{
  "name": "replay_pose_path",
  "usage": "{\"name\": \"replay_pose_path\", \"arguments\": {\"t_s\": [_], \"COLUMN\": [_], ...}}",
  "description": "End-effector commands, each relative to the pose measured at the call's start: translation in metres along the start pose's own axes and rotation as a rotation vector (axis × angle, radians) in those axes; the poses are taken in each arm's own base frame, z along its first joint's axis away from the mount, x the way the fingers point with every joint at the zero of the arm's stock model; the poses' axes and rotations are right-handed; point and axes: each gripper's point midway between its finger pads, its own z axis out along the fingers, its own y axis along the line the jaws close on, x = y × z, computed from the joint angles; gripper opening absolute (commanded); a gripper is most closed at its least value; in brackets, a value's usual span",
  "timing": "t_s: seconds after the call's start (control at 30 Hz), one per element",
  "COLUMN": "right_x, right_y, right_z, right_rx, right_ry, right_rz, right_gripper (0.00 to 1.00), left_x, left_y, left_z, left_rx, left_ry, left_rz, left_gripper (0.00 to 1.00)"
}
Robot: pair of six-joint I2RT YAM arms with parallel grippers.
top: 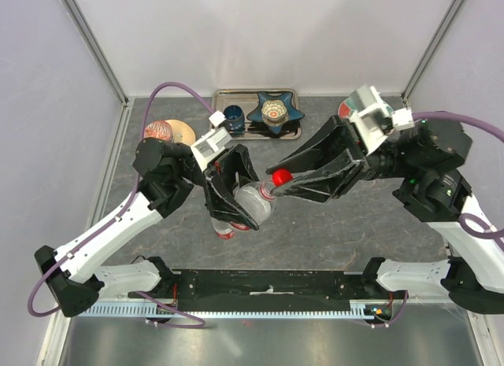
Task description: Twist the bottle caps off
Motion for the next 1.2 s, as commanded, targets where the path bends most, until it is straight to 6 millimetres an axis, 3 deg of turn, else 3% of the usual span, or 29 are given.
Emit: {"name": "replay_pose_path", "arguments": {"t_s": [0.0,0.07,0.17,0.2,0.23,0.3,0.33,0.37,0.4,0.43,0.5,0.53,0.6,0.63,0.7,0.73,0.8,0.83,0.9,0.93,1.17], "right_x": [-0.073,-0.079,-0.086,-0.073,-0.066,-0.025,0.017,0.041,0.066,0.111,0.157,0.197,0.236,0.275,0.308,0.340,0.366,0.390,0.406,0.425,0.478], "right_y": [0.000,-0.013,-0.055,-0.073,-0.112,-0.142,-0.161,-0.166,-0.170,-0.175,-0.178,-0.180,-0.182,-0.184,-0.188,-0.190,-0.194,-0.196,-0.204,-0.204,-0.218], "right_z": [-0.018,-0.024,-0.047,-0.057,-0.091,-0.124,-0.150,-0.159,-0.168,-0.179,-0.186,-0.195,-0.200,-0.207,-0.208,-0.215,-0.212,-0.222,-0.223,-0.231,-0.237], "right_rx": [0.165,0.255,0.528,0.638,0.919,1.160,1.320,1.368,1.413,1.450,1.478,1.505,1.514,1.537,1.540,1.568,1.554,1.578,1.587,1.595,1.600], "right_ry": [-0.213,-0.243,-0.286,-0.249,-0.272,-0.177,-0.099,-0.049,-0.013,0.072,0.133,0.218,0.281,0.351,0.398,0.462,0.486,0.539,0.517,0.558,0.634], "right_rz": [-0.097,-0.106,-0.106,-0.083,-0.059,-0.035,-0.021,-0.013,0.024,0.051,0.120,0.143,0.187,0.230,0.279,0.316,0.363,0.389,0.431,0.456,0.509], "right_gripper": [0.00,0.00,0.00,0.00,0.00,0.00,0.00,0.00,0.00,0.00,0.00,0.00,0.00,0.00,0.00,0.00,0.00,0.00,0.00,0.00,0.00], "left_x": [0.004,0.007,0.011,0.013,0.012,0.002,0.003,-0.003,-0.011,-0.011,-0.022,-0.023,-0.025,-0.026,-0.025,-0.025,-0.021,-0.022,-0.020,-0.021,-0.014], "left_y": [0.010,0.013,0.017,0.023,0.025,0.027,0.028,0.021,0.028,0.030,0.029,0.031,0.029,0.028,0.027,0.026,0.026,0.023,0.022,0.019,0.016], "left_z": [-0.004,-0.005,-0.007,-0.008,-0.009,-0.014,-0.018,-0.023,-0.032,-0.039,-0.056,-0.062,-0.073,-0.075,-0.079,-0.080,-0.081,-0.082,-0.083,-0.084,-0.087], "left_rx": [-0.068,-0.083,-0.119,-0.159,-0.183,-0.265,-0.312,-0.356,-0.456,-0.512,-0.639,-0.680,-0.742,-0.753,-0.776,-0.780,-0.782,-0.781,-0.787,-0.786,-0.795], "left_ry": [-0.007,-0.003,-0.008,-0.016,-0.023,-0.061,-0.069,-0.089,-0.136,-0.146,-0.207,-0.220,-0.246,-0.255,-0.267,-0.270,-0.270,-0.276,-0.281,-0.286,-0.277], "left_rz": [0.019,0.033,0.039,0.019,0.025,0.087,0.084,0.146,0.176,0.177,0.249,0.254,0.276,0.282,0.282,0.284,0.281,0.287,0.285,0.296,0.292], "left_gripper": [0.58,0.57,0.57,0.57,0.57,0.57,0.57,0.57,0.57,0.57,0.56,0.56,0.56,0.57,0.58,0.57,0.57,0.57,0.58,0.58,0.59]}}
